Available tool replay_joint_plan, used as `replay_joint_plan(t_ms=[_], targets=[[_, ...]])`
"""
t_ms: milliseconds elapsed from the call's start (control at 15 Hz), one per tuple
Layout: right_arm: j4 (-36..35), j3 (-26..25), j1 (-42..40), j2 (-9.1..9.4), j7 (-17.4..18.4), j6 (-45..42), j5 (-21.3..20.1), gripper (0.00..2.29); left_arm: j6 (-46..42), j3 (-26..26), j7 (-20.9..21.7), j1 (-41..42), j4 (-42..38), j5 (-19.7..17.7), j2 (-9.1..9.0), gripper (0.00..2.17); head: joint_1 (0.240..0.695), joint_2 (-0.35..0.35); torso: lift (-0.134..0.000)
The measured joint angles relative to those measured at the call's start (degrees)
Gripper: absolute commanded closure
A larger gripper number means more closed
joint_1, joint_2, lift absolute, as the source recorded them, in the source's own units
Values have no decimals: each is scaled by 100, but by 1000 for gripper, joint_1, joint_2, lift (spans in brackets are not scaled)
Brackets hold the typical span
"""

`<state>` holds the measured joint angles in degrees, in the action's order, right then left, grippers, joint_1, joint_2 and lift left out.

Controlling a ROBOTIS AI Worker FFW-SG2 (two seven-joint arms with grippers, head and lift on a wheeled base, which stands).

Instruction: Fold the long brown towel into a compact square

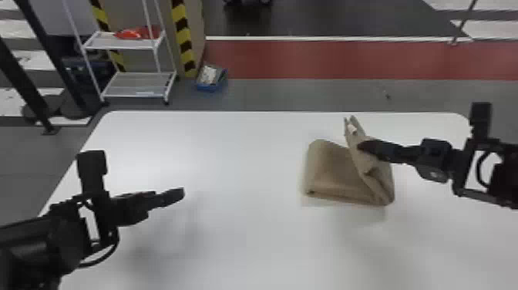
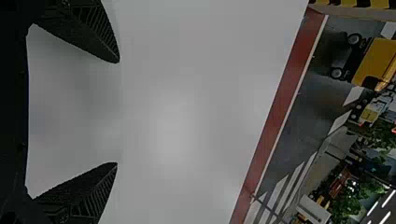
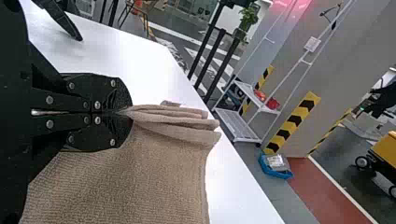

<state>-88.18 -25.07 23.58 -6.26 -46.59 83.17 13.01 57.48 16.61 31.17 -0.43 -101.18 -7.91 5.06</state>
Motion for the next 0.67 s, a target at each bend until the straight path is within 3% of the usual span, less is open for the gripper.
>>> replay_joint_plan(t_ms=[400, 667], targets=[[36, 411, 1, 409, 108, -378, -294, 1582, -4, 8, 25, 30, 1, -10, -5, 80, 695, 83, -120], [238, 806, -54, 571, 169, -695, -479, 1578, -36, 15, 30, 68, 1, -24, -5, 80, 695, 111, -120]])
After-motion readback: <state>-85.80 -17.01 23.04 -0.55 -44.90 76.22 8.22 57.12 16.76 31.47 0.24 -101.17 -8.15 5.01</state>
